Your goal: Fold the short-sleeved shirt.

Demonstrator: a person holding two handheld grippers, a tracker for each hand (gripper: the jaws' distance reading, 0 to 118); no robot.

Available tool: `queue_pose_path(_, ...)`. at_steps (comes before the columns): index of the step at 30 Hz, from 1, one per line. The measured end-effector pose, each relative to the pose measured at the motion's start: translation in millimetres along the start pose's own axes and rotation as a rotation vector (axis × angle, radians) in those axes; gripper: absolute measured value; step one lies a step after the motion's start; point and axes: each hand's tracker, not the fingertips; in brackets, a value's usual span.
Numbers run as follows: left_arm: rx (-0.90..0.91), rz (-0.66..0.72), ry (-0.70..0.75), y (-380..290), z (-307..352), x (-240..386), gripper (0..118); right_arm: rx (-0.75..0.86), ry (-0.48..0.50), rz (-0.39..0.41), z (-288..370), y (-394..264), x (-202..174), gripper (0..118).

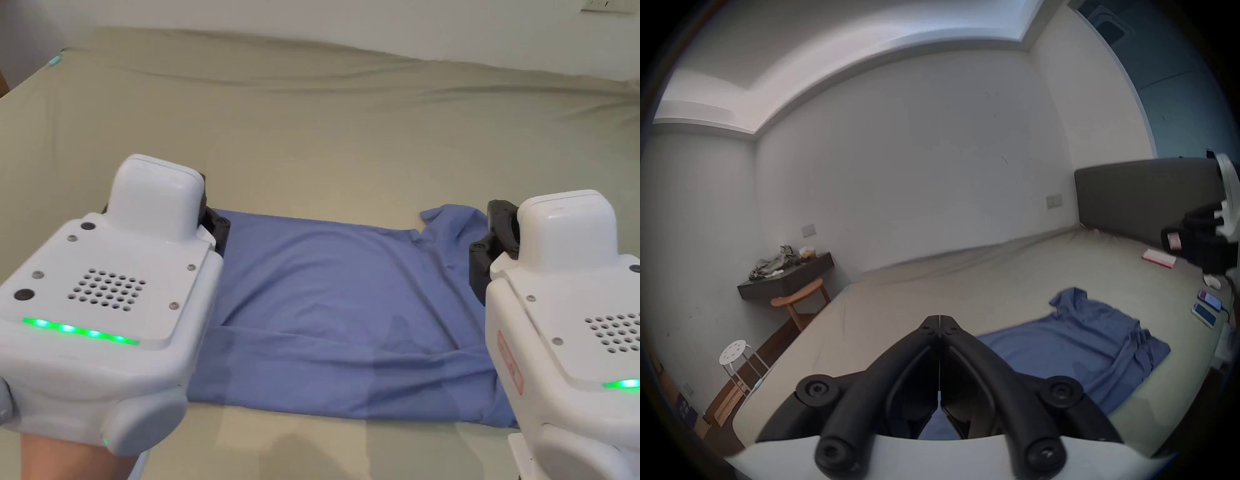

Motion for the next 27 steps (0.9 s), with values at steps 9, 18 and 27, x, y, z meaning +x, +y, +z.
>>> queue_pose_path(9, -0.542, 0.133, -0.052, -129, -65, -42, 82, -0.102, 0.010, 0.001, -12, -36, 15, 0)
queue_pose_path(18, -0.792, 0.260, 0.084, -227, -96, -84, 117, -0.192, -0.036, -0.026, -19, -60, 40, 0)
queue_pose_path(27, -0.823, 0.195, 0.037, -227, -112, -59, 75, -0.241, -0.083, -0.028, -23, -78, 67, 0)
